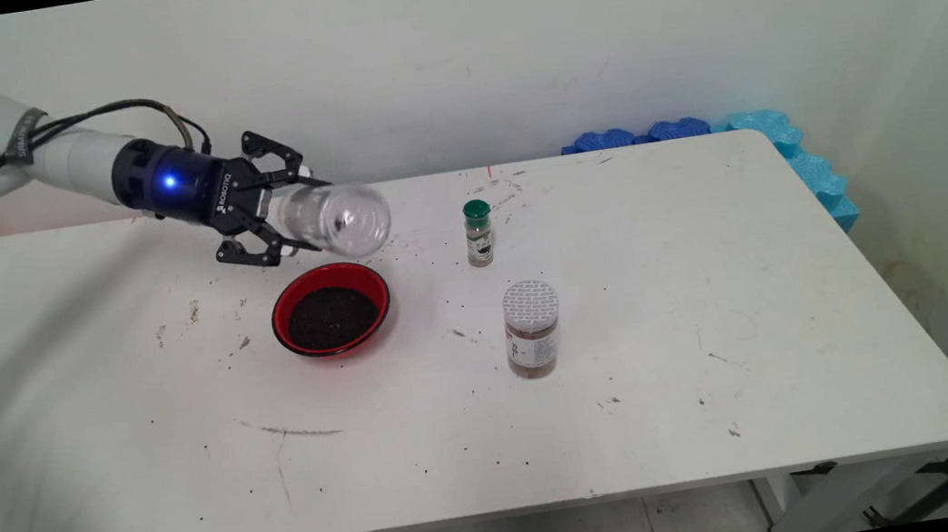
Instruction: Pour the black seasoning powder in the red bowl
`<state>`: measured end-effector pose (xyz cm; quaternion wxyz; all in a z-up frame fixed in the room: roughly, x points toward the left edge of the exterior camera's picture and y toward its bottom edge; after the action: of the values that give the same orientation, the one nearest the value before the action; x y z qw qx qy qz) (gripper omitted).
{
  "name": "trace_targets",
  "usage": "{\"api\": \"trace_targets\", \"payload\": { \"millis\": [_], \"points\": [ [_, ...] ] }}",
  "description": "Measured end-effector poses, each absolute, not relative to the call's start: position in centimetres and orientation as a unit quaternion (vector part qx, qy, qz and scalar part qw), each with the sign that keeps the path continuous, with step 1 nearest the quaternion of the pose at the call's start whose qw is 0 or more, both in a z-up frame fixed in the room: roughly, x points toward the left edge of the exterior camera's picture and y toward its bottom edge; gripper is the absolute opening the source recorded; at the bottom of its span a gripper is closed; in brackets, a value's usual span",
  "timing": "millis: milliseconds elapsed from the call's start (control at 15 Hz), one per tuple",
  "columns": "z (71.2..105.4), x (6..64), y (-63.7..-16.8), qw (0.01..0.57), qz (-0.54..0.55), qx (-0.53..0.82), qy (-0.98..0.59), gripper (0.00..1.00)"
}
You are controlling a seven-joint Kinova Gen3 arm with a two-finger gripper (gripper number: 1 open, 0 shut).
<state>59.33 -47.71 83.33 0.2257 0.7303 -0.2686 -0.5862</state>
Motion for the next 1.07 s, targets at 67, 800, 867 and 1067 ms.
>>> {"api": "trace_targets", "payload": {
  "millis": [67, 800, 867, 1067],
  "points": [
    [83.5, 59.3, -47.7, 0.237, -0.577, 0.725, -0.29, 0.0],
    [86.1, 58.7, -46.7, 0.344, -0.463, 0.641, -0.507, 0.0],
    [86.4, 58.6, -46.6, 0.352, -0.453, 0.631, -0.522, 0.0],
    [87.2, 58.4, -46.1, 0.374, -0.423, 0.601, -0.565, 0.0]
  ]
}}
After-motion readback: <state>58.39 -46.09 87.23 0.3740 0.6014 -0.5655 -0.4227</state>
